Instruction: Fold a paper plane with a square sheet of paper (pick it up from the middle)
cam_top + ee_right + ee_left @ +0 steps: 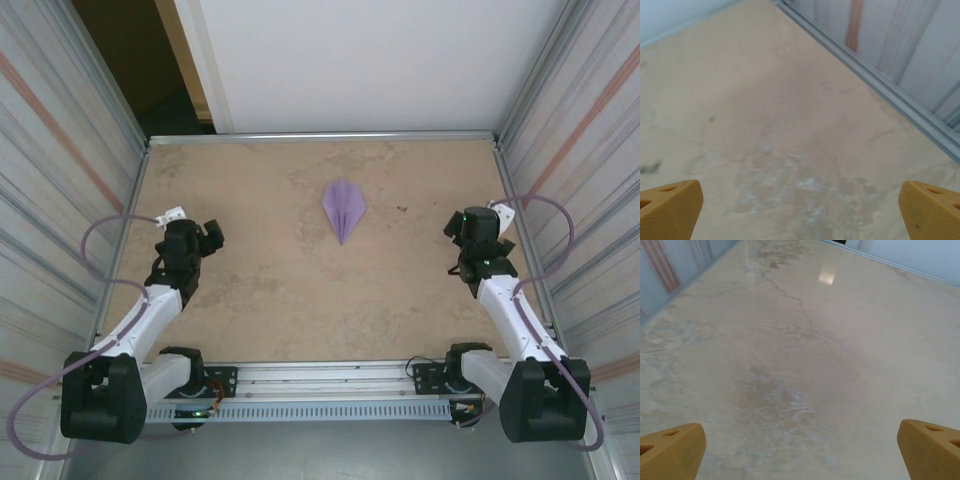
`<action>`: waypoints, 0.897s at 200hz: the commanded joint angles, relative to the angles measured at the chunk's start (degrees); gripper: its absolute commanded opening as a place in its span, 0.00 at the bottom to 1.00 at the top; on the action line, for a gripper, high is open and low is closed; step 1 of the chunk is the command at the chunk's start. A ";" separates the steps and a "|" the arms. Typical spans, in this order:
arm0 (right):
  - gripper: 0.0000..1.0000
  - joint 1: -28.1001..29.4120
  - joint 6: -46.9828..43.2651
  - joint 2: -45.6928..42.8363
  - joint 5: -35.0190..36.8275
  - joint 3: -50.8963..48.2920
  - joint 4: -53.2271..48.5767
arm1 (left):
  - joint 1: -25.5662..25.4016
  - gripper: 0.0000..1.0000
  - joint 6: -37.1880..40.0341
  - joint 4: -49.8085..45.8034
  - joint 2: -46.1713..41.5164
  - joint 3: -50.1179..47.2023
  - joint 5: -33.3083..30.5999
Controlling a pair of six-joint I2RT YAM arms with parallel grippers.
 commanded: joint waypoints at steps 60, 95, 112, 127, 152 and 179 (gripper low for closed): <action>0.99 -2.47 -14.60 12.78 -7.92 -12.84 39.65 | 5.18 0.98 18.06 33.50 13.73 -6.93 13.57; 0.99 -2.79 -16.86 20.03 -15.10 -12.25 47.97 | 8.86 0.99 17.84 42.57 19.02 -8.91 21.87; 0.99 -2.76 -17.67 24.26 -17.89 -12.90 53.21 | 8.90 0.99 19.29 43.52 21.76 -8.05 25.58; 0.99 -2.60 -18.46 27.96 -19.55 -13.24 57.22 | 8.82 0.99 19.58 44.19 23.89 -7.32 26.17; 0.99 -1.93 -19.91 29.47 -20.47 -12.16 56.25 | 7.78 0.99 20.90 44.69 26.42 -6.25 26.26; 0.99 -1.80 -19.85 30.25 -20.06 -10.45 54.09 | 3.94 0.99 23.30 40.03 26.36 -3.92 19.16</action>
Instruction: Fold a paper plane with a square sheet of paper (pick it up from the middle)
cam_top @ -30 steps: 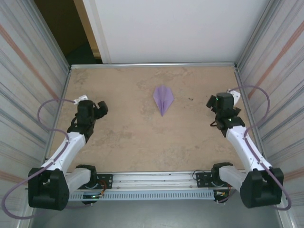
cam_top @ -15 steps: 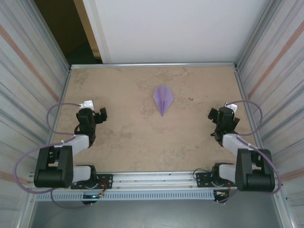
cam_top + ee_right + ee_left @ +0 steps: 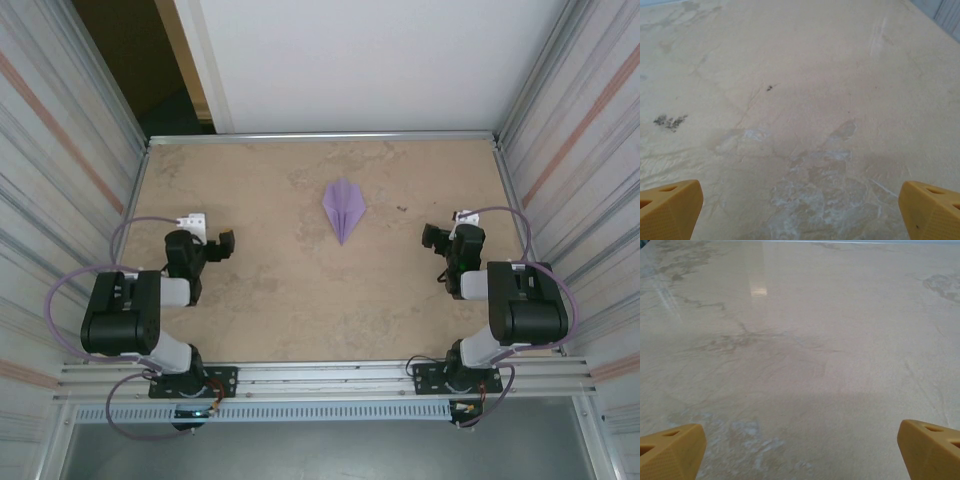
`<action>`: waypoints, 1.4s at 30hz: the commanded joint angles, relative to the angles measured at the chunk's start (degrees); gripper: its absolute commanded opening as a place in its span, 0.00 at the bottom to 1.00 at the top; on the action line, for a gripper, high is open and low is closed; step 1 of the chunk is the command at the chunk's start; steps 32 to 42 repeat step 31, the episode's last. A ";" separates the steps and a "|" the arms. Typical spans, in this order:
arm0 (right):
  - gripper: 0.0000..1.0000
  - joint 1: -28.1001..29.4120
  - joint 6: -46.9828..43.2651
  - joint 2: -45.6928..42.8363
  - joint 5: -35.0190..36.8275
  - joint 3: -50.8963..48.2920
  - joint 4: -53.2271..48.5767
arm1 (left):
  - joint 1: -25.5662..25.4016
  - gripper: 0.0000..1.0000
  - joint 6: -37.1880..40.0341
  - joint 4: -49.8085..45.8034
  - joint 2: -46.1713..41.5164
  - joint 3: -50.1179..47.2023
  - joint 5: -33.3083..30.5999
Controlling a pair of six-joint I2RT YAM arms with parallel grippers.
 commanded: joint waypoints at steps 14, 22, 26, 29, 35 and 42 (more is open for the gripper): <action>0.99 0.30 -1.86 0.39 -1.31 2.34 0.65 | -2.34 0.99 2.30 -1.65 0.23 3.61 -5.99; 0.99 0.30 -1.90 0.43 -1.27 2.41 0.71 | -1.52 0.99 2.30 -2.53 0.41 4.11 -3.39; 0.99 0.33 -1.85 0.47 -1.35 2.40 0.64 | -1.28 0.99 2.30 -3.32 0.75 4.66 -2.94; 0.99 0.32 -1.81 0.34 -1.38 2.31 0.58 | -1.28 0.99 2.33 -3.09 0.54 4.45 -2.81; 0.99 0.33 -1.88 0.19 -1.60 2.05 1.05 | -1.33 0.99 2.38 -2.64 0.50 4.21 -2.70; 0.99 0.33 -1.88 0.19 -1.60 2.05 1.05 | -1.33 0.99 2.38 -2.64 0.50 4.21 -2.70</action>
